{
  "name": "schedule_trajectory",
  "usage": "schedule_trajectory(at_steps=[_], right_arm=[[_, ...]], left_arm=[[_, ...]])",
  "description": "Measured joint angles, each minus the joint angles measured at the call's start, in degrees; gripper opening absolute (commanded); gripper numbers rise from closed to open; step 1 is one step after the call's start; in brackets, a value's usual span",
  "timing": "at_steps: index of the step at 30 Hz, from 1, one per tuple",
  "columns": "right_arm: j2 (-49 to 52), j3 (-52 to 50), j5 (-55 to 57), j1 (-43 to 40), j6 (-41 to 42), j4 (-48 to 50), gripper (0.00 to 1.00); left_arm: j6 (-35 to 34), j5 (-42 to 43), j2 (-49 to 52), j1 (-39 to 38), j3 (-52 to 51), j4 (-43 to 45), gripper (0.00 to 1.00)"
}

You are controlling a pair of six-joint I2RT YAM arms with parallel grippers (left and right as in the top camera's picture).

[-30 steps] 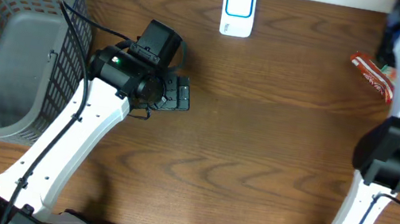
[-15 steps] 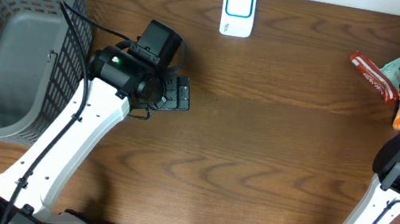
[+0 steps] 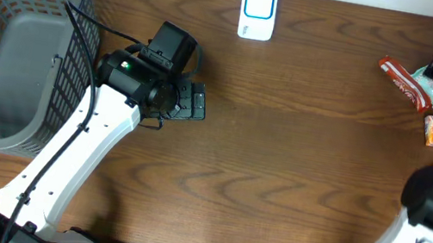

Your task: Scan the item barcode

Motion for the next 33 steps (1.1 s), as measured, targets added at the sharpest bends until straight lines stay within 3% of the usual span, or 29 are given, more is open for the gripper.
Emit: schedule_trajectory(at_steps=[9, 19, 25, 33], right_arm=[[-23.41, -1.68, -5.77, 6.1, 0.59, -7.04, 0.99], [-47.21, -26.03, -9.22, 19.65, 0.7, -8.68, 0.99], [-55.67, -29.29, -11.37, 20.72, 0.72, -16.13, 0.99], [-58.86, -29.35, -11.67, 20.72, 0.72, -19.21, 0.99]], left_arm=[[0.02, 0.02, 0.0, 0.0, 0.0, 0.0, 0.98], [0.0, 0.02, 0.0, 0.0, 0.0, 0.07, 0.98], [0.02, 0.0, 0.0, 0.0, 0.0, 0.04, 0.98], [0.0, 0.02, 0.0, 0.0, 0.0, 0.02, 0.98]])
